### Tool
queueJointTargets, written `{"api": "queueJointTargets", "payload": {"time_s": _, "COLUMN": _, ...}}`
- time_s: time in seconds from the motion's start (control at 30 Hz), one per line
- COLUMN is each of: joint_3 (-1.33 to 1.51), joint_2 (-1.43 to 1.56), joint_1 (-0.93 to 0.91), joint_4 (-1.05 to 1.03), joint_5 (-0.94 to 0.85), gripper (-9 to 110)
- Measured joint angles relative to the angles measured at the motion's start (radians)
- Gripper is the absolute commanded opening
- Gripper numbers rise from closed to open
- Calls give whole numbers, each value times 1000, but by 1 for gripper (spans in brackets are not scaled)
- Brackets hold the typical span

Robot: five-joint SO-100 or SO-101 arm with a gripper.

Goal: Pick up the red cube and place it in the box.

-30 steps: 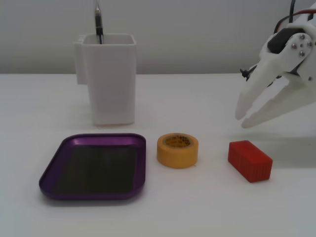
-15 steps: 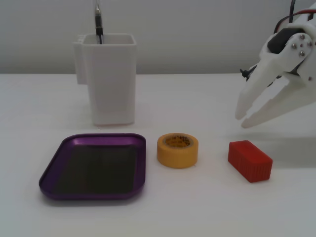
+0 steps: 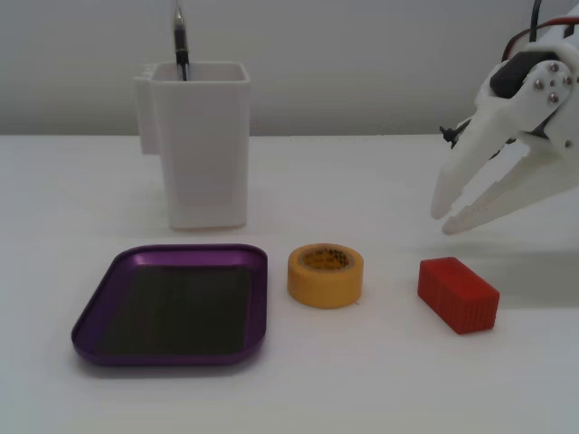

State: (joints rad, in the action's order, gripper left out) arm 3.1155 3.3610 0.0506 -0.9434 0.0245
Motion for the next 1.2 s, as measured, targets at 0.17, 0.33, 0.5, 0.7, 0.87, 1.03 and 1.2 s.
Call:
{"api": "queueJointTargets", "payload": {"time_s": 0.17, "joint_3": -11, "joint_2": 0, "joint_1": 0, "joint_4": 0, "joint_5": -2, "gripper": 0}}
{"api": "queueJointTargets", "payload": {"time_s": 0.33, "joint_3": -97, "joint_2": 0, "joint_1": -2, "joint_4": 0, "joint_5": -3, "gripper": 0}}
{"api": "queueJointTargets", "payload": {"time_s": 0.5, "joint_3": -156, "joint_2": 0, "joint_1": -8, "joint_4": 0, "joint_5": -17, "gripper": 0}}
{"api": "queueJointTargets", "payload": {"time_s": 0.7, "joint_3": -242, "joint_2": -83, "joint_1": -166, "joint_4": 9, "joint_5": -63, "gripper": 5}}
{"api": "queueJointTargets", "payload": {"time_s": 0.87, "joint_3": -469, "joint_2": -430, "joint_1": -187, "joint_4": 9, "joint_5": -78, "gripper": 14}}
{"api": "queueJointTargets", "payload": {"time_s": 1.03, "joint_3": -767, "joint_2": -851, "joint_1": -104, "joint_4": -124, "joint_5": -115, "gripper": 21}}
{"api": "queueJointTargets", "payload": {"time_s": 1.2, "joint_3": -1008, "joint_2": -1149, "joint_1": 14, "joint_4": -290, "joint_5": -189, "gripper": 24}}
